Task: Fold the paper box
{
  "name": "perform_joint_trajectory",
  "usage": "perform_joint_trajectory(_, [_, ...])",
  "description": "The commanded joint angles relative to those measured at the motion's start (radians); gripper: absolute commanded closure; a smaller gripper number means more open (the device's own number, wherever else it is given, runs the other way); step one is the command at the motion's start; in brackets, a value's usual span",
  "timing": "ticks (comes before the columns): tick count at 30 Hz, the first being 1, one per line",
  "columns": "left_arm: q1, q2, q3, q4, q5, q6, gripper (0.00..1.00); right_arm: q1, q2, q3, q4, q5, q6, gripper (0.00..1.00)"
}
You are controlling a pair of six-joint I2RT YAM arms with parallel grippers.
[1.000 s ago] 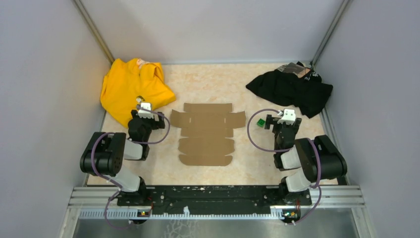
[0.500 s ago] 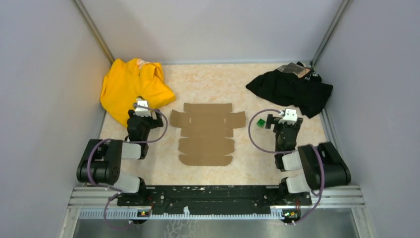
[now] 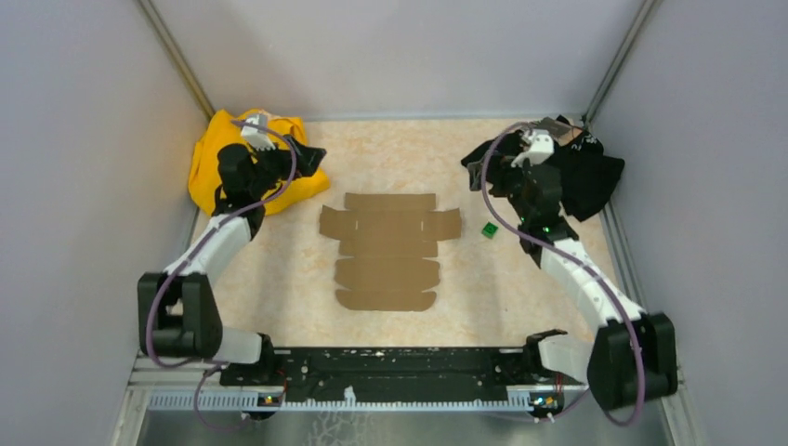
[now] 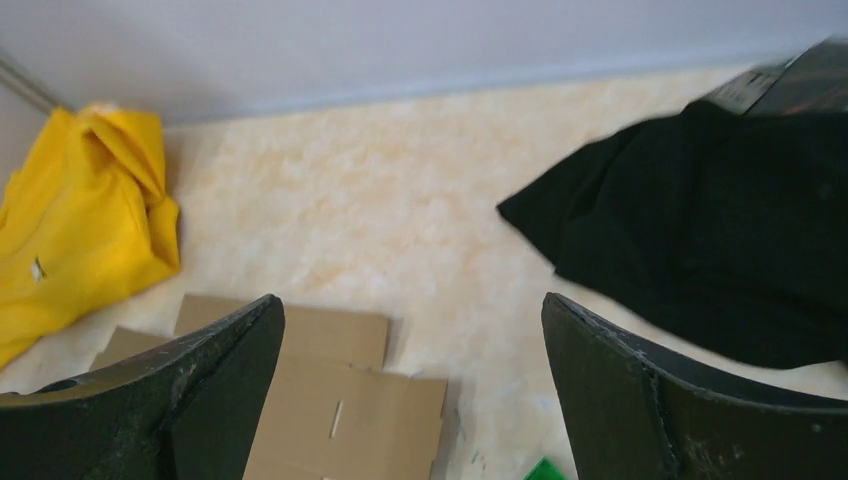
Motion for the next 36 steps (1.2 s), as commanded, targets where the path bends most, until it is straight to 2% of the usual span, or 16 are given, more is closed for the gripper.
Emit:
perform_joint_trajectory(1, [0.016,0.27,0.164,0.07,0.518,-0.199,0.01,-0.014,0.246,0.214,-0.321,-0.182,0.049,0.02])
perform_joint_trajectory(3, [0.016,0.384,0.208,0.244,0.684,-0.34,0.01,-0.015,0.339,0.293,-0.39,-0.16,0.036,0.05])
perform_joint_trajectory(4, [0.017,0.396,0.201,0.293,0.683,-0.35,0.01,-0.014,0.377,0.335,-0.424,-0.161,0.027,0.08])
perform_joint_trajectory(6, [-0.02,0.318,0.203,0.107,0.509,-0.176,0.01,-0.015,0.439,0.392,-0.465,-0.182,0.014,0.13])
perform_joint_trajectory(8, [-0.143,0.178,0.218,-0.131,0.18,0.015,0.01,-0.013,0.48,0.439,-0.505,-0.19,-0.003,0.14])
perform_joint_trajectory(9, [-0.2,0.126,0.208,-0.156,0.021,0.064,0.01,-0.012,0.492,0.447,-0.507,-0.188,-0.013,0.14])
perform_joint_trajectory(11, [-0.224,0.06,0.147,-0.106,-0.075,-0.014,0.01,-0.012,0.513,0.456,-0.509,-0.173,-0.023,0.14])
perform_joint_trajectory(13, [-0.17,0.033,0.077,-0.029,-0.055,-0.118,0.01,-0.011,0.546,0.473,-0.52,-0.17,-0.025,0.15])
perform_joint_trajectory(14, [-0.157,0.052,0.082,-0.04,-0.031,-0.118,0.01,-0.011,0.563,0.477,-0.519,-0.183,-0.025,0.17])
perform_joint_trajectory(17, [-0.158,0.184,0.23,-0.287,-0.026,-0.039,0.02,-0.008,0.614,0.484,-0.502,-0.218,-0.015,0.22])
perform_joint_trajectory(19, [-0.158,0.241,0.248,-0.319,-0.002,-0.01,0.04,-0.009,0.646,0.484,-0.482,-0.241,-0.008,0.25])
perform_joint_trajectory(23, [-0.157,0.279,0.173,-0.24,-0.057,-0.003,0.17,-0.005,0.697,0.467,-0.413,-0.289,0.005,0.3])
perform_joint_trajectory(26, [-0.157,0.345,0.196,-0.27,-0.042,0.024,0.4,0.004,0.729,0.463,-0.364,-0.321,0.006,0.33])
perform_joint_trajectory(28, [-0.157,0.384,0.21,-0.292,-0.028,0.024,0.42,0.01,0.749,0.466,-0.354,-0.327,0.006,0.33])
perform_joint_trajectory(33, [-0.158,0.432,0.192,-0.256,-0.019,0.016,0.39,0.013,0.814,0.509,-0.354,-0.357,0.007,0.36])
perform_joint_trajectory(36, [-0.158,0.457,0.198,-0.257,-0.005,0.021,0.45,0.014,0.853,0.54,-0.358,-0.38,0.007,0.42])
